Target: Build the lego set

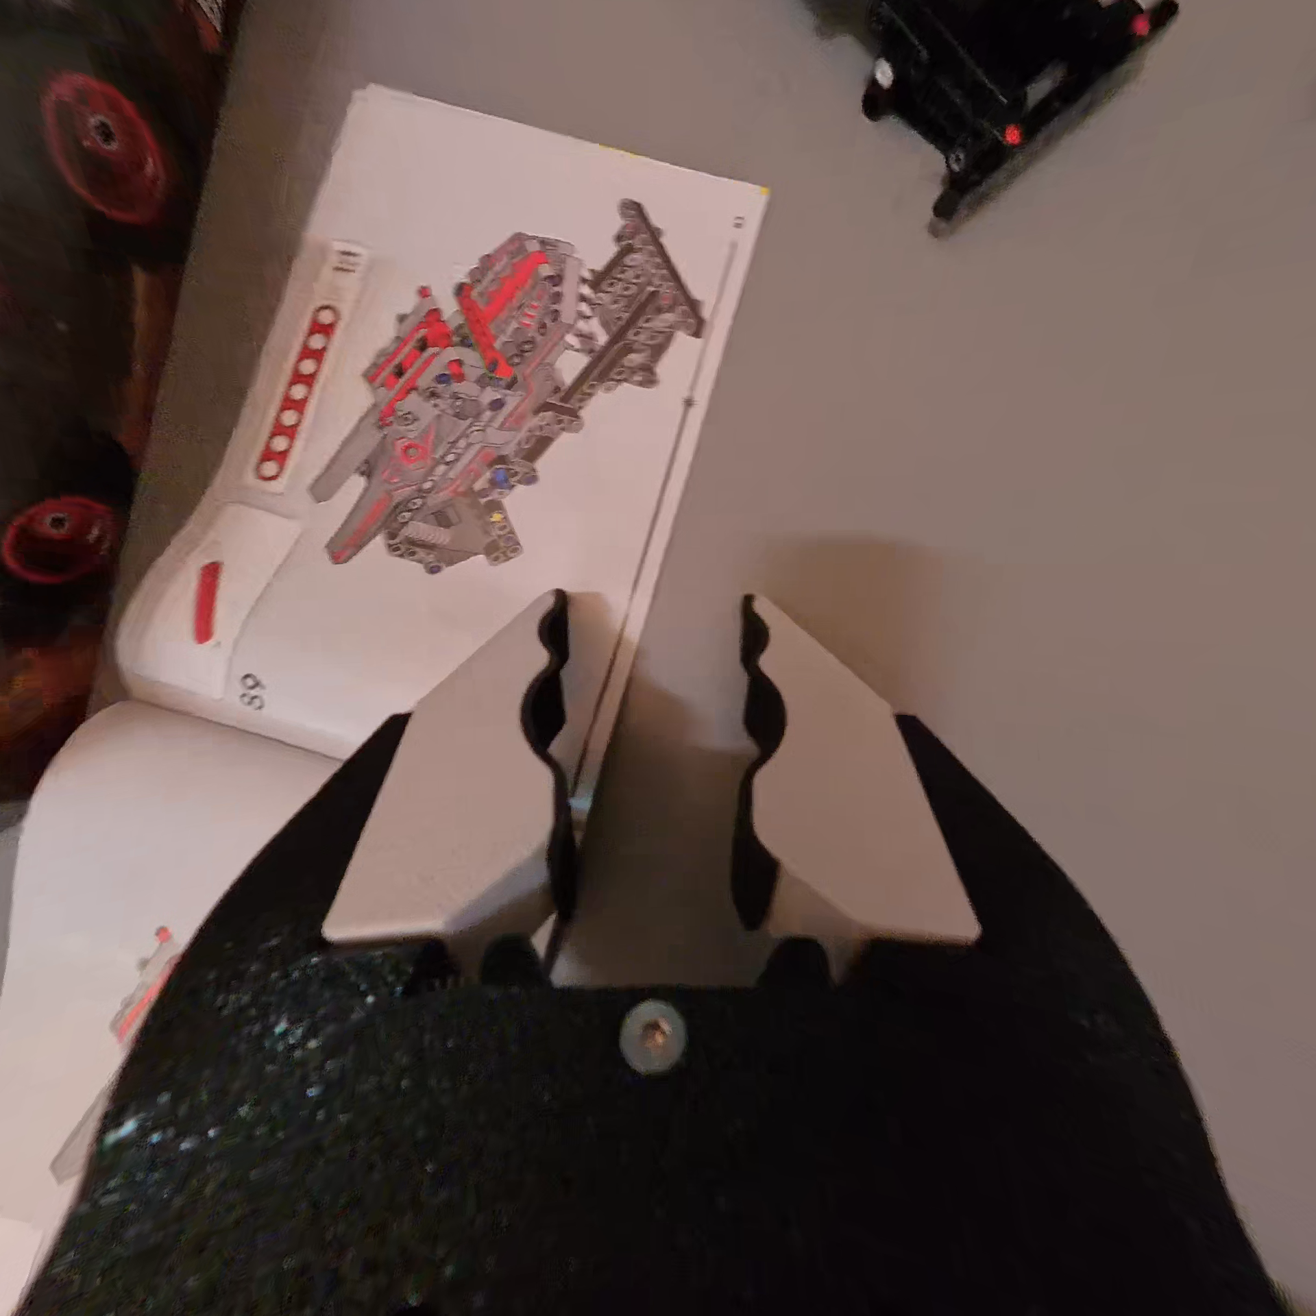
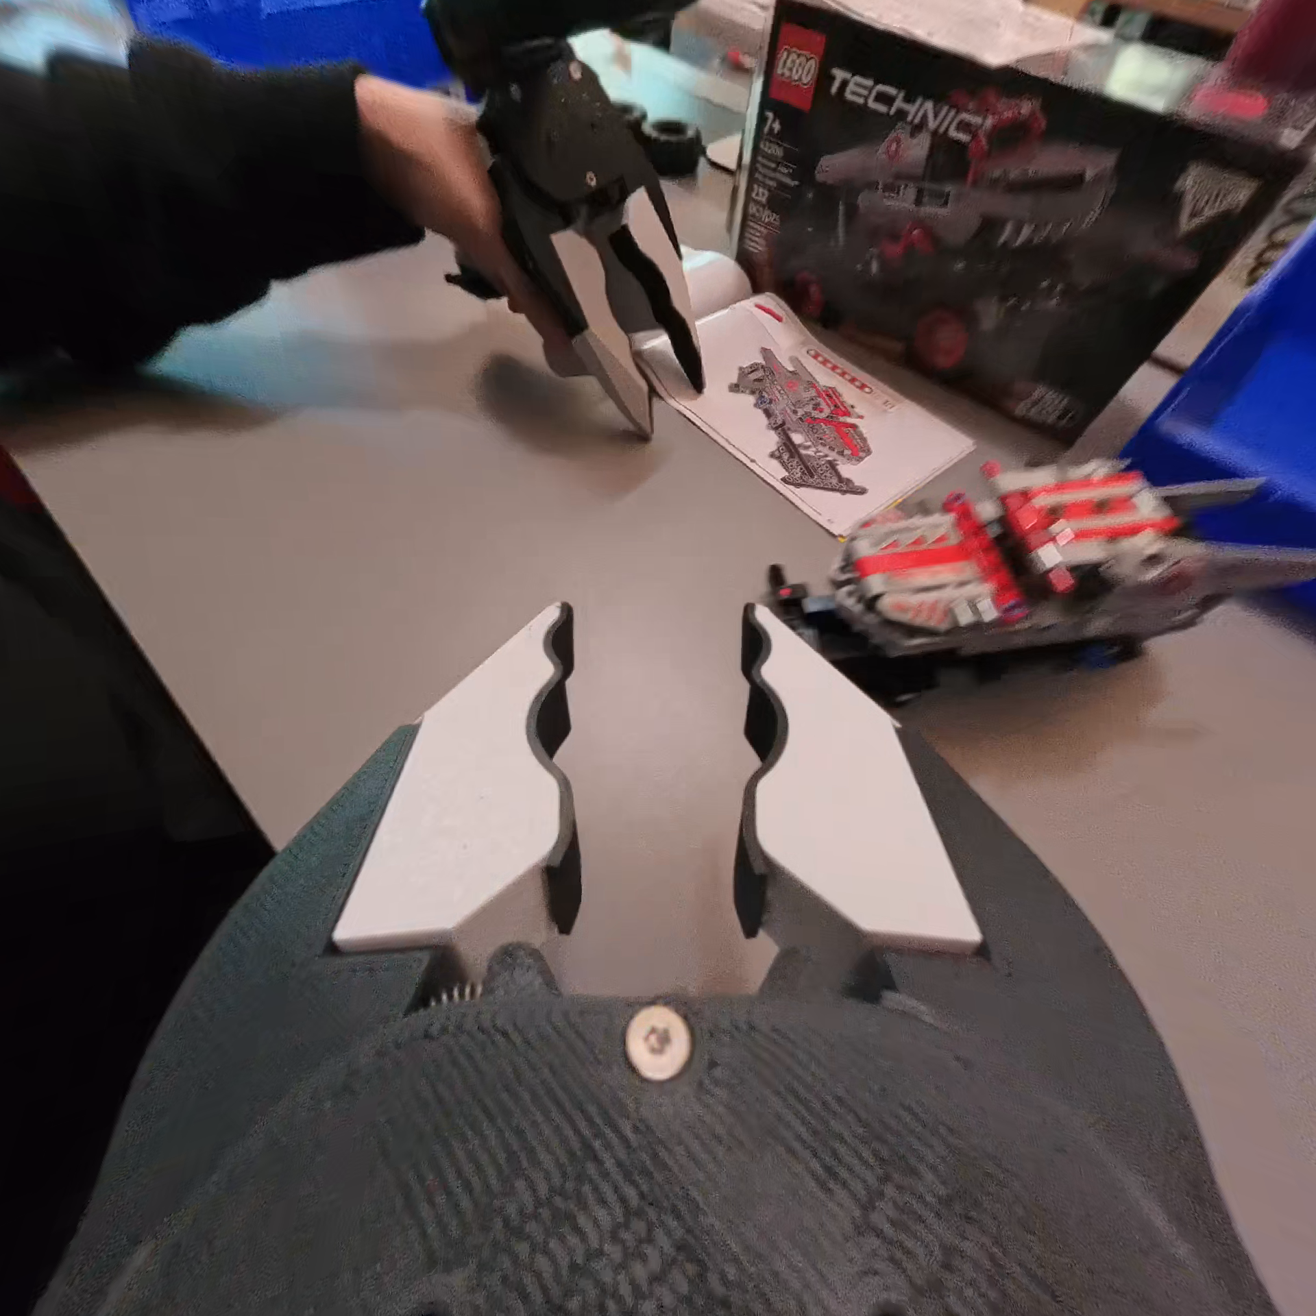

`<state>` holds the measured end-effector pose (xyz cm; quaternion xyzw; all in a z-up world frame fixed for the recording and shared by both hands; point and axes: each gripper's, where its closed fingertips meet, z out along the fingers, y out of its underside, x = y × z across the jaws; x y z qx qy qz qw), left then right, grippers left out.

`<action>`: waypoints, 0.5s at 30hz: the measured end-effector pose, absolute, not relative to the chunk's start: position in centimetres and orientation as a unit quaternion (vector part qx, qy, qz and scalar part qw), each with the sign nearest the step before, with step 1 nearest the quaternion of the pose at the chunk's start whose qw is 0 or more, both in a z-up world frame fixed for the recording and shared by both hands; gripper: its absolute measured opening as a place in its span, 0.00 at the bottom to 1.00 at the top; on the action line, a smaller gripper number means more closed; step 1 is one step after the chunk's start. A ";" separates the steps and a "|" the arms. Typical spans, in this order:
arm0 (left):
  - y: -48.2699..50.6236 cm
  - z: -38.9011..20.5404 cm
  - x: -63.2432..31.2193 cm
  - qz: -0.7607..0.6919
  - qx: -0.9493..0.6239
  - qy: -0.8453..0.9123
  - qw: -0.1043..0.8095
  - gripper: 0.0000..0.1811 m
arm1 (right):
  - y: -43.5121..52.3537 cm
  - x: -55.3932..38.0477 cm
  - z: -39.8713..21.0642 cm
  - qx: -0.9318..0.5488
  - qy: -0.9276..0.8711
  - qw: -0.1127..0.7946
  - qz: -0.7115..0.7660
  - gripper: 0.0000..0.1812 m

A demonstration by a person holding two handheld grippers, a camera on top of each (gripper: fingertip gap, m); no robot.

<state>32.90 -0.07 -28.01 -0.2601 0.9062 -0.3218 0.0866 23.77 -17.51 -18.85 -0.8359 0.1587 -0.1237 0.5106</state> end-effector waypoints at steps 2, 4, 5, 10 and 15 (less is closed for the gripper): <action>0.2 -28.0 31.3 -0.315 -0.239 0.915 0.080 0.21 | -17.1 22.8 -20.3 -0.823 0.182 0.528 -0.107 0.22; 0.6 -28.0 29.4 -0.306 -0.218 0.924 0.072 0.22 | -16.3 21.7 -21.9 -0.837 0.174 0.511 -0.094 0.22; 0.9 -28.0 28.5 -0.299 -0.208 0.928 0.077 0.23 | -15.7 21.3 -22.5 -0.847 0.162 0.497 -0.091 0.22; 2.1 -27.9 25.5 -0.284 -0.188 0.936 0.089 0.22 | -12.0 21.4 -23.8 -0.878 0.105 0.448 -0.134 0.25; 3.1 -28.0 25.5 -0.268 -0.177 0.939 0.123 0.01 | -9.5 22.9 -24.6 -0.884 0.080 0.417 -0.194 0.28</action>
